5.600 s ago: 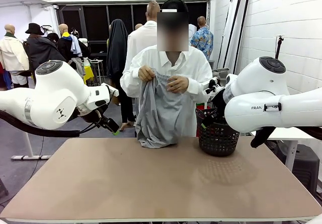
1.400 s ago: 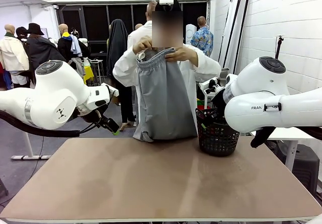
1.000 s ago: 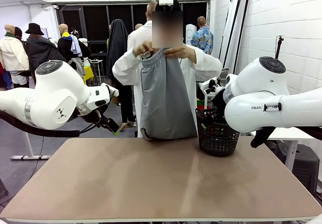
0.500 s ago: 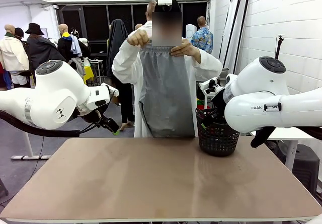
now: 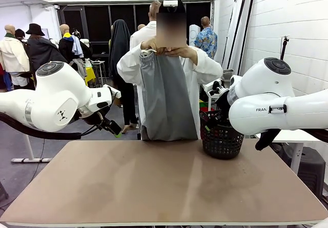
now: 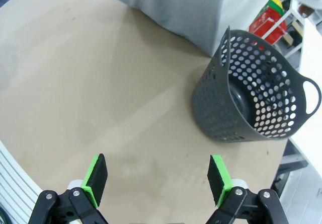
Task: Fold the training pants.
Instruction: Grab both ends of the Training pants handed by a person.
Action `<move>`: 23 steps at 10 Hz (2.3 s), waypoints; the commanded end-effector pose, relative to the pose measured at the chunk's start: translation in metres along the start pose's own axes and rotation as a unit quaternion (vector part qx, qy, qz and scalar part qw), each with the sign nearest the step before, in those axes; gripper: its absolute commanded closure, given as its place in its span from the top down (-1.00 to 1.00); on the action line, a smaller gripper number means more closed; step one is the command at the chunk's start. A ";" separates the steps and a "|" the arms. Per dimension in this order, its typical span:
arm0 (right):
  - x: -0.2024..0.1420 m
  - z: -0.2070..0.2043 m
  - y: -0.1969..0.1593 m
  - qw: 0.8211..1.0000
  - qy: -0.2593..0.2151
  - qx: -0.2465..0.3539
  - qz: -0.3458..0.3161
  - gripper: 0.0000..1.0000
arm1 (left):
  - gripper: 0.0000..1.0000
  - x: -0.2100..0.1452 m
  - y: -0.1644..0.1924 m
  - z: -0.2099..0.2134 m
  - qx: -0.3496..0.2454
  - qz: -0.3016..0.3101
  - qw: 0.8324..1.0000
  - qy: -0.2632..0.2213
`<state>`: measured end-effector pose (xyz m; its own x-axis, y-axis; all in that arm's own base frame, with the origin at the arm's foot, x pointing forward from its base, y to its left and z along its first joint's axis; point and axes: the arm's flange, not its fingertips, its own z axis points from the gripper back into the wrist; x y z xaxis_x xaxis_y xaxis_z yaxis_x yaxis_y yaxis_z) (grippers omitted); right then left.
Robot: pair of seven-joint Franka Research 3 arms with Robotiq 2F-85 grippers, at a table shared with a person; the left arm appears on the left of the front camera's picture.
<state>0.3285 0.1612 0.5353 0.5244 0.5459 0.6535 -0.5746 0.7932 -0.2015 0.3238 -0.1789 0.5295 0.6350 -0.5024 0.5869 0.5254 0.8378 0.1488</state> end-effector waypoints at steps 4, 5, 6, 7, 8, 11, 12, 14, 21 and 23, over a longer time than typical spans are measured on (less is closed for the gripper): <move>0.000 0.000 0.000 1.000 0.000 0.001 0.001 1.00 | 1.00 0.000 0.000 0.001 0.001 0.000 1.000 -0.002; 0.000 0.000 0.000 1.000 0.000 0.001 0.001 1.00 | 1.00 0.000 0.000 0.001 0.001 0.000 1.000 -0.002; 0.000 0.000 0.000 1.000 0.000 0.001 0.001 1.00 | 1.00 0.000 0.000 0.001 0.001 0.000 1.000 -0.002; 0.000 0.000 0.000 1.000 0.000 0.001 0.001 1.00 | 1.00 0.000 0.000 0.001 0.001 0.000 1.000 -0.002; 0.000 0.000 0.000 1.000 0.000 0.001 0.001 1.00 | 1.00 0.000 0.000 0.001 0.001 0.000 1.000 -0.002; 0.000 0.000 0.000 1.000 0.000 0.001 0.001 1.00 | 1.00 0.000 0.000 0.001 0.001 0.000 1.000 -0.002; 0.000 0.000 0.000 1.000 0.000 0.001 0.001 1.00 | 1.00 0.000 0.000 0.001 0.001 0.000 1.000 -0.002; 0.000 0.000 0.000 1.000 0.000 0.001 0.001 1.00 | 1.00 0.000 0.000 0.001 0.001 0.000 1.000 -0.002; 0.000 0.000 0.000 1.000 0.000 0.001 0.001 1.00 | 1.00 0.000 0.000 0.001 0.001 0.000 1.000 -0.002; 0.000 0.000 0.000 1.000 0.000 0.001 0.001 1.00 | 1.00 0.000 0.000 0.001 0.001 0.000 1.000 -0.002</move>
<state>0.3285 0.1612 0.5353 0.5244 0.5459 0.6534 -0.5746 0.7932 -0.2015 0.3238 -0.1789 0.5295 0.6350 -0.5024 0.5869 0.5254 0.8378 0.1488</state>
